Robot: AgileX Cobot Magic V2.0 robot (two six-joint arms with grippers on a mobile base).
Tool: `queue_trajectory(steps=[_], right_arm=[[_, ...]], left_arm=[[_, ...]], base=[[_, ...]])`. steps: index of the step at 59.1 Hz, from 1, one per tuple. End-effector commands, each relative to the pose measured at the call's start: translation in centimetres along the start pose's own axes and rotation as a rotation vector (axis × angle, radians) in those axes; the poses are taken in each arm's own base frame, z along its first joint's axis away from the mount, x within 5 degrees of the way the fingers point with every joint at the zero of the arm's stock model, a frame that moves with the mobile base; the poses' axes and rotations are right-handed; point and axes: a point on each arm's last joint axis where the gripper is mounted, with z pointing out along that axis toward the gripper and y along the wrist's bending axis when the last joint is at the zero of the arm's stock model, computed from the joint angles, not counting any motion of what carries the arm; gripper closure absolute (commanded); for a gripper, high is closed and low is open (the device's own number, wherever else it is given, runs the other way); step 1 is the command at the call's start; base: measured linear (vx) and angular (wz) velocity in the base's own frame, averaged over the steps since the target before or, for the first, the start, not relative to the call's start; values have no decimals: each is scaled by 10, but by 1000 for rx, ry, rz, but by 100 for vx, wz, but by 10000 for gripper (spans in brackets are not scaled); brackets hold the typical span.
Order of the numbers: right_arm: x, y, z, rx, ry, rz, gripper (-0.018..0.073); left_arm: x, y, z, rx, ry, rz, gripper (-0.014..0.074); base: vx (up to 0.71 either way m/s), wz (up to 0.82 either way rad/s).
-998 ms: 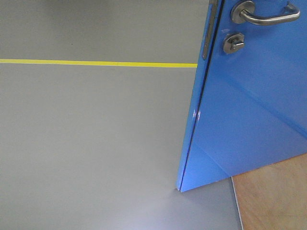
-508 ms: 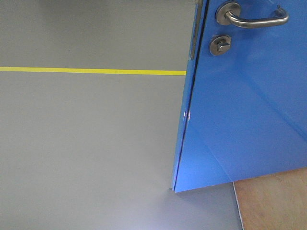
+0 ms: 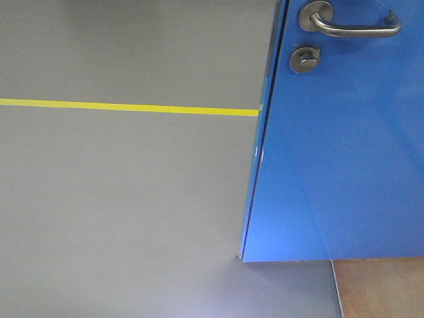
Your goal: Move to blue door and open it
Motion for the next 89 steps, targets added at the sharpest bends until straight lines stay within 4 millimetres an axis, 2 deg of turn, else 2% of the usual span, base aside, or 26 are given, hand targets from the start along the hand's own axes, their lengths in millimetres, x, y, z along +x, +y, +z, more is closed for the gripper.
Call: queue_trajectory(steps=[1,82,89], right_arm=[[-14,23,-17,-73,-103,-12,561],[-14,23,-17,-73,-104,-12,561],[-16,23,-20,-45,-122,-104,561]], left_arm=[[-18,0,-3,8,-125,-9,524],[-18,0,-3,8,-125,-9,524],[-18,0,-3,8,-125,-9,524]], base=[[19,4],[11,-1],[0,0]])
